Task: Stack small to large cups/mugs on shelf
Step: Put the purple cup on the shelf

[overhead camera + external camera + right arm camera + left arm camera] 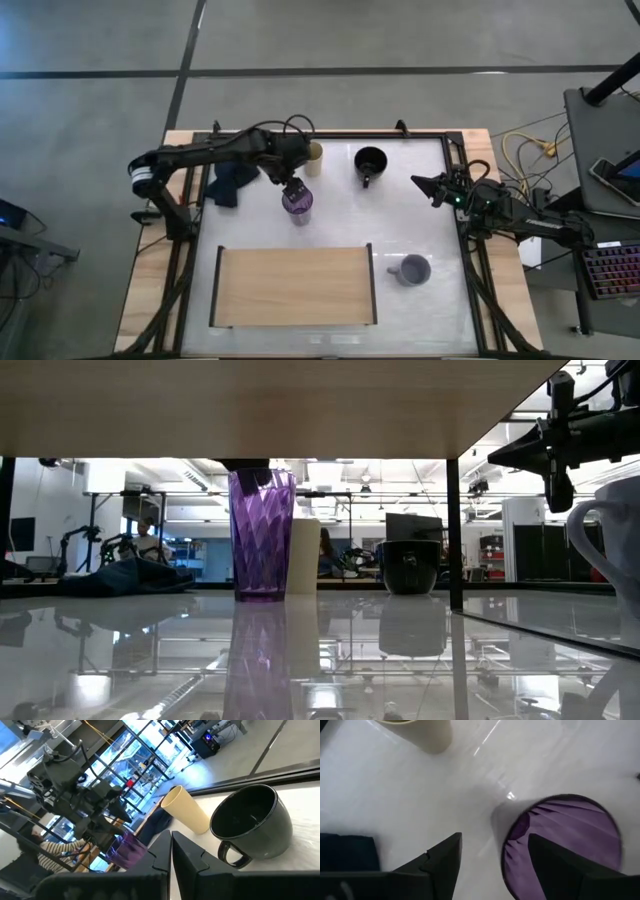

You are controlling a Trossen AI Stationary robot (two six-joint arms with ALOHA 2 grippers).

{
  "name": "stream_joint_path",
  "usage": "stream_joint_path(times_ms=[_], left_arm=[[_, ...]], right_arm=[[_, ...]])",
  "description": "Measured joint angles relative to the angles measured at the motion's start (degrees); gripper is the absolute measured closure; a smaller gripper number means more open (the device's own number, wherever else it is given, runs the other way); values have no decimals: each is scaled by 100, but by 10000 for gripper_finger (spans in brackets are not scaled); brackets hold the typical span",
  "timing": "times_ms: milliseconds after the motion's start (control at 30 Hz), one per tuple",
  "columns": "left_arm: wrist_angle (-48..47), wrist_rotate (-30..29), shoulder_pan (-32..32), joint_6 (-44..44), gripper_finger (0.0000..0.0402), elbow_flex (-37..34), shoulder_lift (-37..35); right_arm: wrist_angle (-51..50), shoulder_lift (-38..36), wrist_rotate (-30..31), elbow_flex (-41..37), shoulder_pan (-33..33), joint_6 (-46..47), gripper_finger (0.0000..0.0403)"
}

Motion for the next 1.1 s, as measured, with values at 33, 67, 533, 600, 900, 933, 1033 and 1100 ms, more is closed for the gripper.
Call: stream_joint_path(times_ms=[33,67,533,600,900,933,1033,1100], left_arm=[[3,-36,-2,17,187,0,32],[4,-71,0,24,187,-1,58],[-166,-133,-2,568,233,-78,371],[-274,-136,-2,602,274,-76,341],[-1162,-219,-20,12,399,456,-384],[-1401,-133,-57,-177,399,696,-550],[-2284,63,-255,-842,400,1552,-1113],[-2512,237,-425,-1475,400,2018,-1424]], right_arm=[[1,0,0,0,0,7,394],[1,0,-1,0,0,11,394],[3,0,0,0,0,11,394],[3,0,0,0,0,11,394],[3,2,0,0,0,11,394],[3,2,0,0,0,11,394],[3,2,0,0,0,13,394],[1,4,0,0,0,13,394]])
